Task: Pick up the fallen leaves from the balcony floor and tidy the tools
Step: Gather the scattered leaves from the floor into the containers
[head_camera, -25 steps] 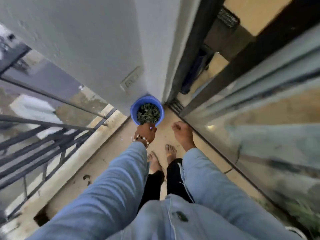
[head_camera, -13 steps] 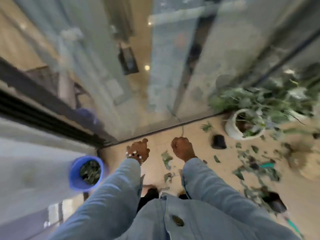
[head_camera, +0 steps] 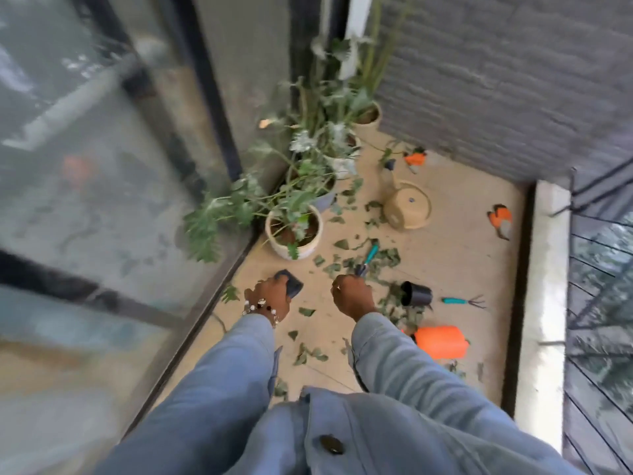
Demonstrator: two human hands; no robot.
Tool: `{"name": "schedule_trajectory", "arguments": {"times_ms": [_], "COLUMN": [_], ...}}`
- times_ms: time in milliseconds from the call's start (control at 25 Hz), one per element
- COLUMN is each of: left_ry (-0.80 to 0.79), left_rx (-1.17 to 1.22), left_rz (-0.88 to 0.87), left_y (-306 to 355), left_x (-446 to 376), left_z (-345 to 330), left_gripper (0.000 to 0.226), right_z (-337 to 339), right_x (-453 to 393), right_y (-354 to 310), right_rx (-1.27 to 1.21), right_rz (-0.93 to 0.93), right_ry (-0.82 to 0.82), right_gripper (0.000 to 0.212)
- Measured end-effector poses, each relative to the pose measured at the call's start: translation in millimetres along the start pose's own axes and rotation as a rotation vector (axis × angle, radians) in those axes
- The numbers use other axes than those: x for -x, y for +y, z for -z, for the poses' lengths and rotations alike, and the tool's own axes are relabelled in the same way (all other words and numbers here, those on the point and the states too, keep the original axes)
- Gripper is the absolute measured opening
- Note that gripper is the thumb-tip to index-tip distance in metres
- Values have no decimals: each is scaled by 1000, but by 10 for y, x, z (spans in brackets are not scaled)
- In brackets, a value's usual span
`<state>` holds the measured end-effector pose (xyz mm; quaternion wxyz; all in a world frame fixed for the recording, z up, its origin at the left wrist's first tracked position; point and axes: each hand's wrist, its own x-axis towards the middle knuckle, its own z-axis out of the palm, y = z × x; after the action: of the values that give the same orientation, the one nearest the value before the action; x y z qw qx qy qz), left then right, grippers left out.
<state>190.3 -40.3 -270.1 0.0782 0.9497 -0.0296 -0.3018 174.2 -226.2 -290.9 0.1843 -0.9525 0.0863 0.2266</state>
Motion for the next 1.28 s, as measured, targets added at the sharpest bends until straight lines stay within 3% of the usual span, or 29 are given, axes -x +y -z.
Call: {"name": "schedule_trajectory", "arguments": {"times_ms": [280,680,960,1280], "left_ry": [-41,-93,-90,-85], "left_rx": [-224,-432,-386,-296], "left_rz": [-292,-524,-545,-460], "left_y": [1363,2924,3993,5236], "left_x": [-702,-2308,-3078,-4185], "left_z": [187,929,1375,1469], "left_gripper": [43,48,47,49], "right_z": [479,1447,2310,2902], "right_x": [-138,-1168,-1896,-2999], "right_y": [1117,2162,2874,4293], "right_rx": [-197,-397,-423,-451], "right_rz": [-338,-629,-713,-666], "right_ry": [186,239,414,340], "right_gripper": [26,25,25,22]}}
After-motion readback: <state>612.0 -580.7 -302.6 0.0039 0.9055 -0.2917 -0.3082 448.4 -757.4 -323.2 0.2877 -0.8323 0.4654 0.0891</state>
